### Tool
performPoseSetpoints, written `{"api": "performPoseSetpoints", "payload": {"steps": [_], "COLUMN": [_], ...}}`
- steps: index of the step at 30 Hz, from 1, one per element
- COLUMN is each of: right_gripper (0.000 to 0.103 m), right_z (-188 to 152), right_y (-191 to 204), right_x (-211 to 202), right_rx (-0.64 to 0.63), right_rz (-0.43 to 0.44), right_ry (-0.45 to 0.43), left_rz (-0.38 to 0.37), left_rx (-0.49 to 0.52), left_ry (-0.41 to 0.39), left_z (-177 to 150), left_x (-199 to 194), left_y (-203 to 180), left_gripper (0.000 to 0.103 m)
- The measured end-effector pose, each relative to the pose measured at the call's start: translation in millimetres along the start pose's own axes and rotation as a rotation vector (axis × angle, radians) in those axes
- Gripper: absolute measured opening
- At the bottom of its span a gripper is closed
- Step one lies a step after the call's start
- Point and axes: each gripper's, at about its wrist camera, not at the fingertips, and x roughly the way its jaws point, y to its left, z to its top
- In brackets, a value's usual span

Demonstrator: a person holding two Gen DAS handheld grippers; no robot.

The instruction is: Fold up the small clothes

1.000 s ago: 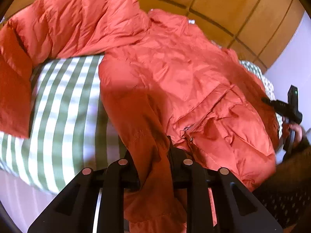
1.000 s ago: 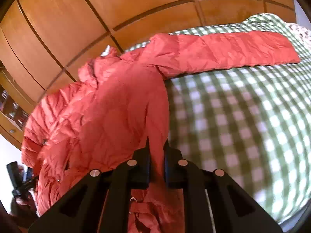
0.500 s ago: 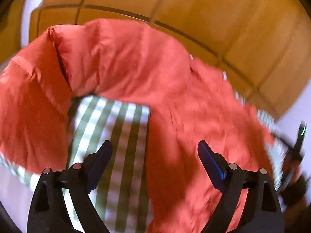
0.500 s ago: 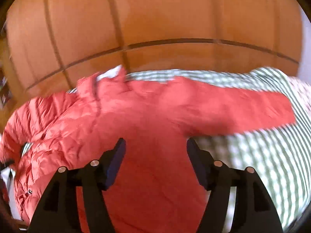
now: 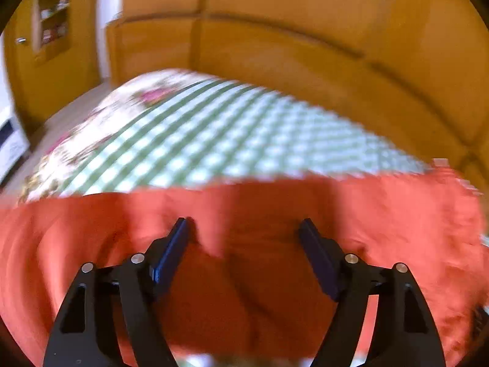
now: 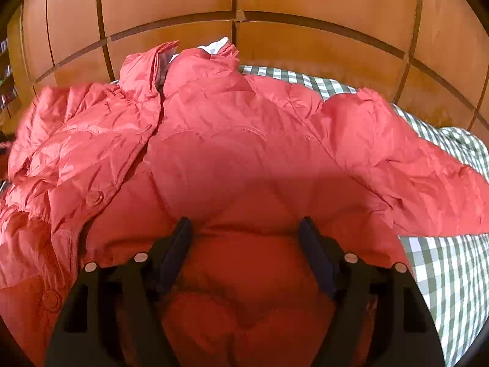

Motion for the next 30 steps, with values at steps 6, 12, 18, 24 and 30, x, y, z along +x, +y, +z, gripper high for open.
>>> {"api": "performPoseSetpoints", "payload": {"steps": [6, 12, 18, 24, 30], "right_gripper": [0.075, 0.078, 0.079, 0.08, 0.08], "right_z": [-2.3, 0.4, 0.7, 1.0, 0.7], "right_y": [-2.3, 1.8, 2.6, 3.1, 2.9], "right_x": [0.8, -1.3, -0.7, -0.5, 0.5], "right_rx": [0.001, 0.001, -0.001, -0.001, -0.003], "right_rz": [0.0, 0.009, 0.008, 0.007, 0.006], "right_ry": [-0.002, -0.004, -0.005, -0.005, -0.006], "left_rz": [-0.173, -0.138, -0.209, -0.143, -0.29], "left_rx": [-0.346, -0.639, -0.752, -0.801, -0.982], "left_ry": [-0.094, -0.178, -0.194, -0.278, -0.306], "left_z": [-39.8, -112.3, -114.4, -90.2, -85.5], "left_x": [-36.3, -93.1, -76.3, -50.0, -56.2], "left_y": [73.4, 120.8, 141.0, 153.0, 188.8], "left_gripper": [0.075, 0.081, 0.098, 0.073, 0.004]}}
